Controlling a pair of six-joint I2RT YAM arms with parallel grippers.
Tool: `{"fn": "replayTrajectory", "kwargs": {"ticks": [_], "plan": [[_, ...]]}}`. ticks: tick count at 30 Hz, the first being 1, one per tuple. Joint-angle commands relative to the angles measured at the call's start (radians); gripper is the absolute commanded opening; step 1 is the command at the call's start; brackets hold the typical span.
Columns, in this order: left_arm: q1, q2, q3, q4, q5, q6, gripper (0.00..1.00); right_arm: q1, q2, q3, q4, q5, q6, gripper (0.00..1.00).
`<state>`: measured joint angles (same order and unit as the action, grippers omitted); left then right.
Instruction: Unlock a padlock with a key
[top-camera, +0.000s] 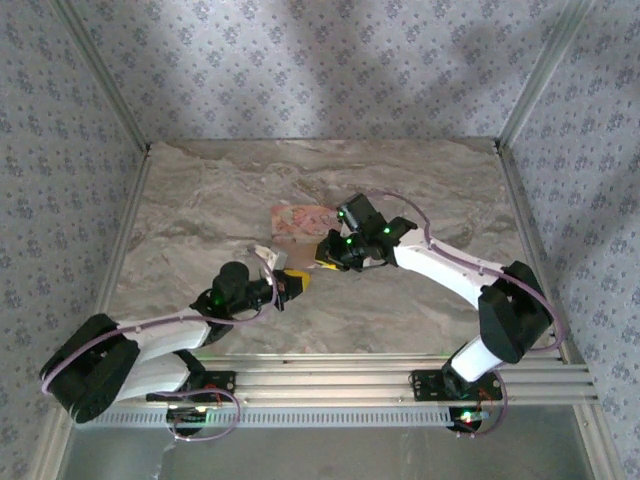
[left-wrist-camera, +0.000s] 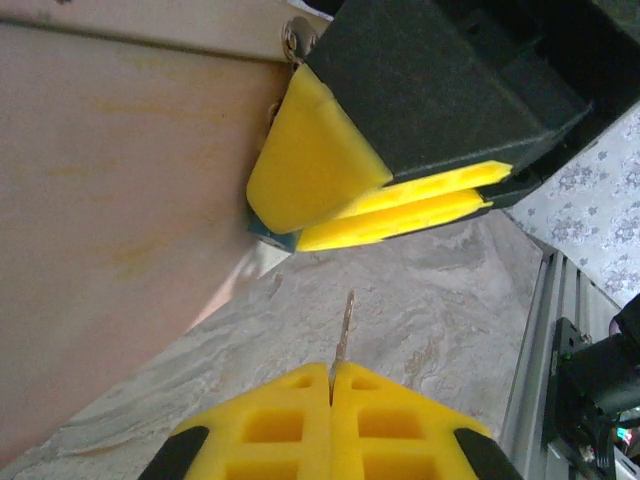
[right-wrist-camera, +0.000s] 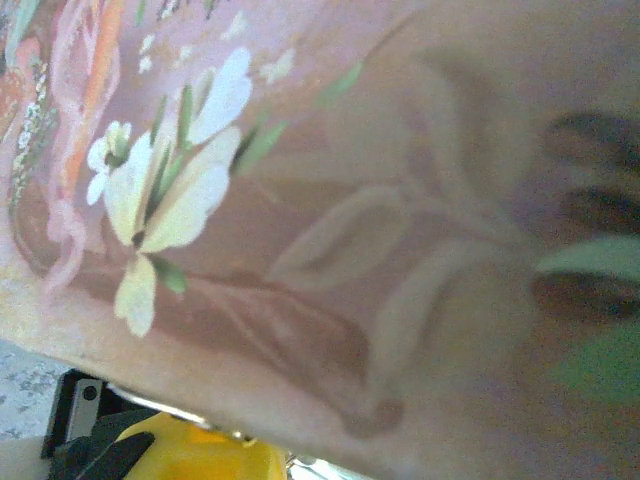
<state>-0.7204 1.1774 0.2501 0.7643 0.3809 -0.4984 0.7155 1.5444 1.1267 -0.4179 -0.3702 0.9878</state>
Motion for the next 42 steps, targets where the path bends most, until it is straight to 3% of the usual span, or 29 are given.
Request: {"fn": "replayTrajectory", "kwargs": {"ticks": [1, 14, 31, 42], "plan": [[0.019, 0.039, 0.036, 0.088, 0.016, -0.036, 0.00, -0.003, -0.055, -0.003, 0.077, -0.027, 0.040, 0.00], [0.087, 0.222, 0.036, 0.342, 0.148, -0.143, 0.00, -0.007, -0.066, -0.037, 0.120, -0.023, 0.059, 0.00], [0.100, 0.299, 0.072, 0.351, 0.190, -0.141, 0.00, -0.018, -0.059, -0.042, 0.132, -0.050, 0.056, 0.00], [0.117, 0.333, 0.067, 0.441, 0.198, -0.173, 0.00, -0.017, -0.058, -0.042, 0.129, -0.062, 0.051, 0.00]]}}
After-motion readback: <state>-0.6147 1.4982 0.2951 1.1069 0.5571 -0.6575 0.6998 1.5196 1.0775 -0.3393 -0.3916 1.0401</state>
